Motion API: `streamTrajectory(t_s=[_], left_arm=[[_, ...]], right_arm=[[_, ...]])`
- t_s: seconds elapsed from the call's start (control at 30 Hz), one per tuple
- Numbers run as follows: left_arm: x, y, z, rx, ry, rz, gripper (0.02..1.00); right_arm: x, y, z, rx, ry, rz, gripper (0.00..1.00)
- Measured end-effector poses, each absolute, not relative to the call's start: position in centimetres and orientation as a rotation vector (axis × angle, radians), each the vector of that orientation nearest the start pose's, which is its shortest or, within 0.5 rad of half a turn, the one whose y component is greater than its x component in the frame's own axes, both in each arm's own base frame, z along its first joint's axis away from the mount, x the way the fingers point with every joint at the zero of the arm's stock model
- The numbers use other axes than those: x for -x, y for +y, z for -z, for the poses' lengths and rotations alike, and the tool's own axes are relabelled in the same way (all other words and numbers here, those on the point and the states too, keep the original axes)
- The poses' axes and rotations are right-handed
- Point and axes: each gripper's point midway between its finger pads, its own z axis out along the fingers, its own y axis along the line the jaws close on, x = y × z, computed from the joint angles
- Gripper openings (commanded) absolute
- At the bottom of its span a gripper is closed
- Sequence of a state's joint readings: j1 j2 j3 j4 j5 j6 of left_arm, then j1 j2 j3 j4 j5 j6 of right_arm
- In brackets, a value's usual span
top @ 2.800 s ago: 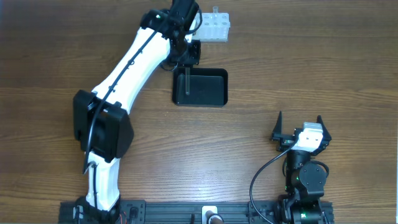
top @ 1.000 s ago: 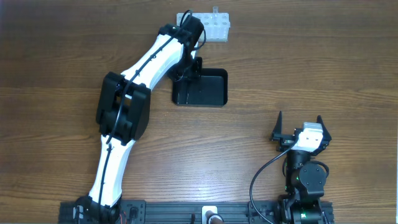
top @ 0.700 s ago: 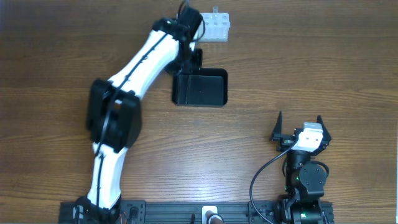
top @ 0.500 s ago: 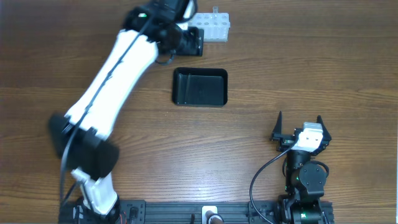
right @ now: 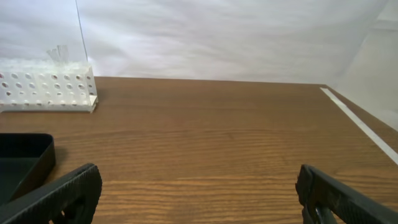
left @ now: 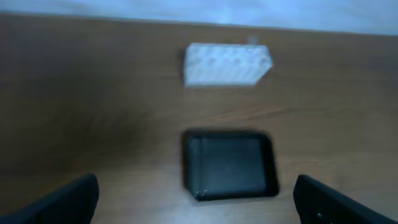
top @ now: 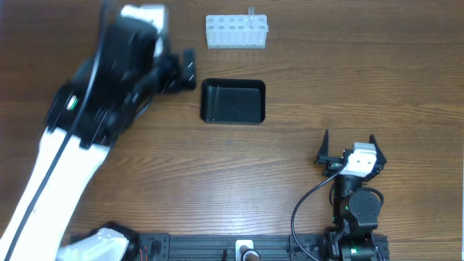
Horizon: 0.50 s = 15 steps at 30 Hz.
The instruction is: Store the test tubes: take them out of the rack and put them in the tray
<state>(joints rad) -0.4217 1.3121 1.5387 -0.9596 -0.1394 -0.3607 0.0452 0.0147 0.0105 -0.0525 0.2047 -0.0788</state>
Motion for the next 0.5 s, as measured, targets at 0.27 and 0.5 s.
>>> streamTrajectory(t_s=[0.27, 0.5], left_arm=[[-27.5, -6.9, -29.3, 0.115, 2.152, 0.252, 0.996], [-25.9, -3.4, -30.7, 0.226, 1.814, 0.285, 0.998]], right_arm=[[-24.5, -2.3, -16.3, -0.054, 1.629, 0.19, 0.991], [-24.5, -2.3, -16.3, -0.053, 1.629, 0.19, 0.991]])
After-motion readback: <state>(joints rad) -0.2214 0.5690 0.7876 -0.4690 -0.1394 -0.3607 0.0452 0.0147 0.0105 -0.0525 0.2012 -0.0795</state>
